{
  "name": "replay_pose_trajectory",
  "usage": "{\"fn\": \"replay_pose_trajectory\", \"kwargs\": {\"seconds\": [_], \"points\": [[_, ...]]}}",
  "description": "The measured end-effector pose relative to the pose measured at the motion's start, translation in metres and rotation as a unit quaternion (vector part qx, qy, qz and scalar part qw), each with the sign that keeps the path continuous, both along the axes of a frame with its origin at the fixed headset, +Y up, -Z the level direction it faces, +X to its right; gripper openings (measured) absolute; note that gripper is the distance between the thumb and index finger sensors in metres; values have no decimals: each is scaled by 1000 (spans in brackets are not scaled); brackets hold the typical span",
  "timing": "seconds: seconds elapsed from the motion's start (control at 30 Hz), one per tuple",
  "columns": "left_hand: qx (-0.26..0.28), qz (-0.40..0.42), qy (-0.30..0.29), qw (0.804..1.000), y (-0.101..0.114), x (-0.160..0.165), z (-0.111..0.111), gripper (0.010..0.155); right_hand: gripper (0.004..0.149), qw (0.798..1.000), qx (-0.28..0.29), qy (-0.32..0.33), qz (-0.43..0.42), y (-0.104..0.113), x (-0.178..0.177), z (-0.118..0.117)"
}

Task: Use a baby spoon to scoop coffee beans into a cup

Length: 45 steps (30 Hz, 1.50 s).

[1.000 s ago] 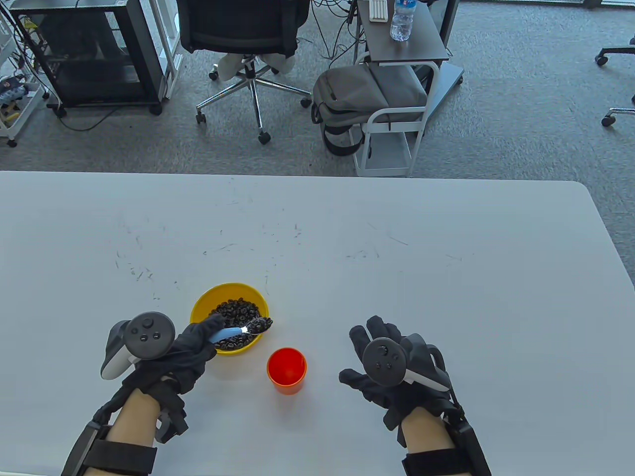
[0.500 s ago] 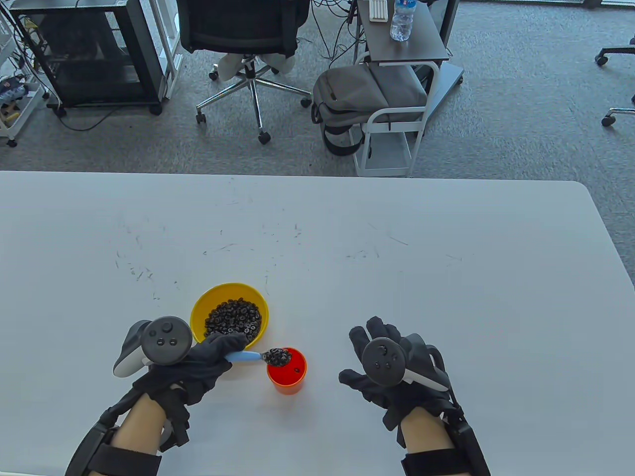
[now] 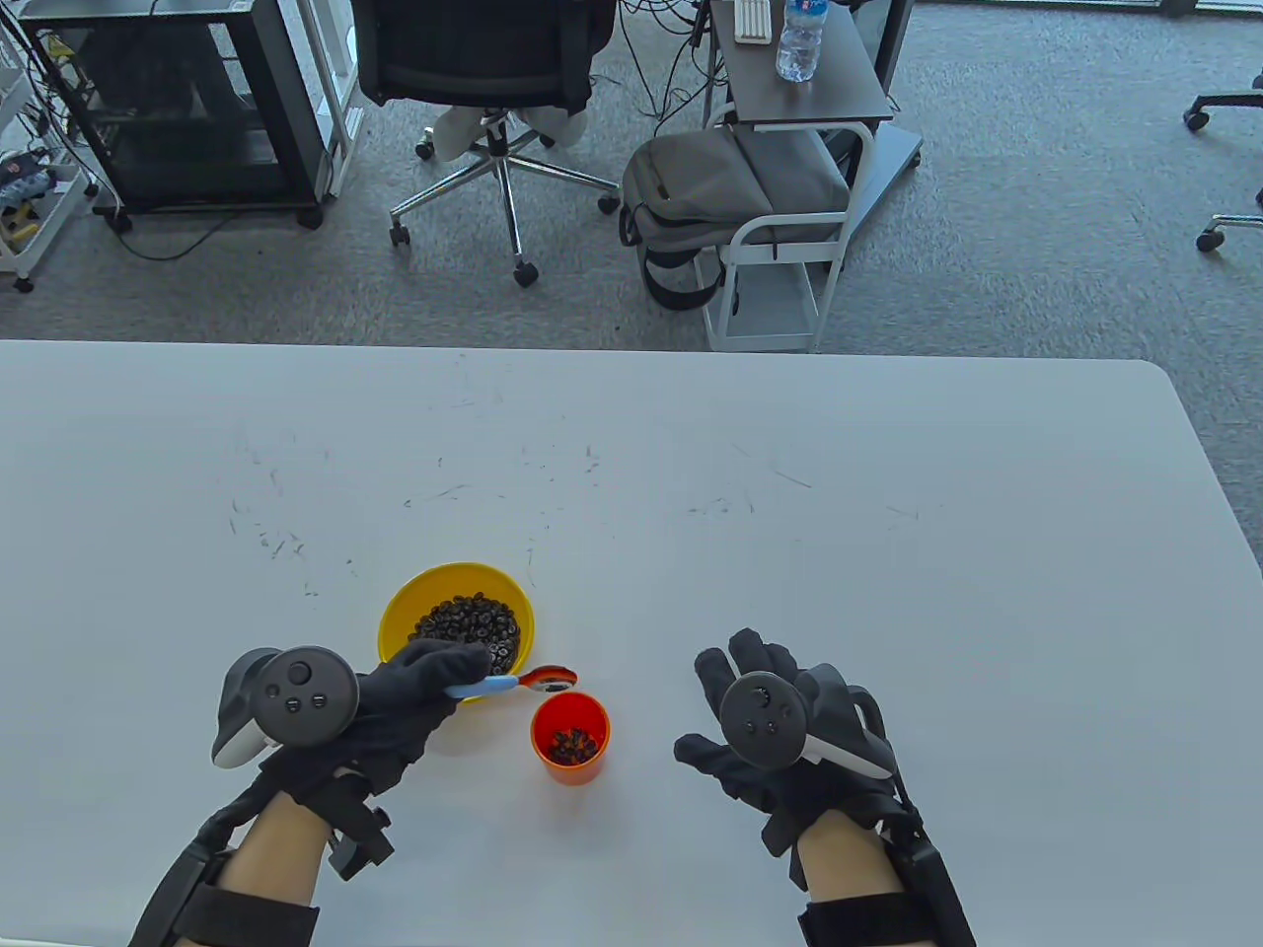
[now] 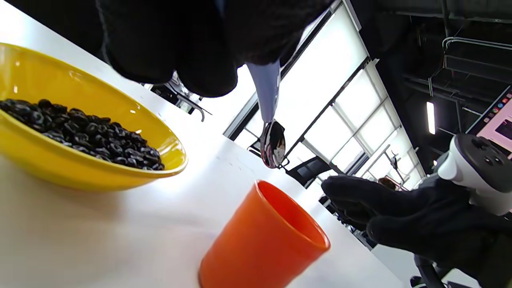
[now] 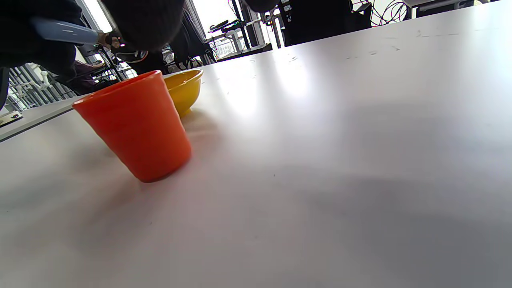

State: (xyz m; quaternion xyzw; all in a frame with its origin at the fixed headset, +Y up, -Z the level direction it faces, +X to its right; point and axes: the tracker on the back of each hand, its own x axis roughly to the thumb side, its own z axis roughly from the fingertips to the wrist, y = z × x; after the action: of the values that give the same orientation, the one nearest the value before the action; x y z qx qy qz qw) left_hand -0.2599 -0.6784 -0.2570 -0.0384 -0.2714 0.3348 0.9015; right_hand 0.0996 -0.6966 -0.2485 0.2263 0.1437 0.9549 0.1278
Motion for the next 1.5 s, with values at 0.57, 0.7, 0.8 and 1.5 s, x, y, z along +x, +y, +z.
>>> {"fn": "replay_pose_trajectory", "kwargs": {"seconds": [0.57,0.7,0.8,1.5], "points": [[50,-129,170,976,-27,-39,-16,49,84,1000,3,0,-5,0,1,0],[42,-142,173,974,-32,-39,-18,48,84,1000,3,1,-5,0,1,0],[28,-141,175,974,-36,-40,-19,48,84,1000,4,1,-5,0,2,0],[-66,-55,184,979,-46,-49,-23,47,84,1000,0,2,-4,-1,1,0]]}}
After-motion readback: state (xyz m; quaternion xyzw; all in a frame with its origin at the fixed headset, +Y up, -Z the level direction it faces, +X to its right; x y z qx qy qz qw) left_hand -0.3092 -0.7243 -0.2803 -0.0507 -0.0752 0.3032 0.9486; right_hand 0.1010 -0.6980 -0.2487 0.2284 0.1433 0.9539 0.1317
